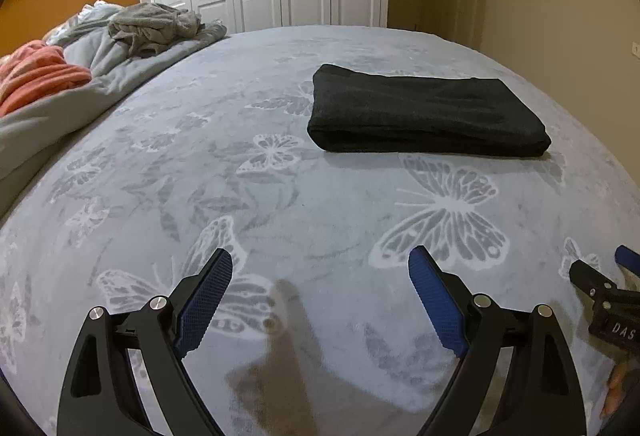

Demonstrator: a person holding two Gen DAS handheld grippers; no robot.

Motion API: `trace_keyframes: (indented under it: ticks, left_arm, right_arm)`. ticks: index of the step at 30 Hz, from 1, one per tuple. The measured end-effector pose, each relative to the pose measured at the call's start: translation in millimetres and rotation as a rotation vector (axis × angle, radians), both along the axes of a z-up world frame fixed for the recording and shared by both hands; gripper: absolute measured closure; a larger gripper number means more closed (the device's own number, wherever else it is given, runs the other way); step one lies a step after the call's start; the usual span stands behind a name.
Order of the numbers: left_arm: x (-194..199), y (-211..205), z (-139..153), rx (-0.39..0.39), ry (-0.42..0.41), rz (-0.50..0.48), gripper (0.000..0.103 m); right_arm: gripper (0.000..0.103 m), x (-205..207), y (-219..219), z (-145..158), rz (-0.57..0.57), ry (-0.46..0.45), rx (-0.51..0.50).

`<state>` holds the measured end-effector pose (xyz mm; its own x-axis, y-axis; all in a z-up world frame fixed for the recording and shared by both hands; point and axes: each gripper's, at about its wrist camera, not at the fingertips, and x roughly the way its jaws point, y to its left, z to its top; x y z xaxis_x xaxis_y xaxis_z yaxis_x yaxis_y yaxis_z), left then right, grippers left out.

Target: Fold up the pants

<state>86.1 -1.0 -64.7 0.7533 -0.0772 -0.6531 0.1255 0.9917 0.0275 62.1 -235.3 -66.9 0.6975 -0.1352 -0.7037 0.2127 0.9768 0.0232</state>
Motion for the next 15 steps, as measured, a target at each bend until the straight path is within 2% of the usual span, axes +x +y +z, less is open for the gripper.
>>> trace_keyframes:
  ticks: [5, 15]
  left_arm:
    - [-3, -2, 1, 0.011, -0.018, 0.005, 0.016]
    - [-6, -2, 2, 0.027, -0.036, 0.009, 0.016]
  right_arm:
    - [0.005, -2, 10, 3, 0.012, -0.015, -0.053]
    - [0.005, -2, 14, 4, 0.021, -0.030, -0.064]
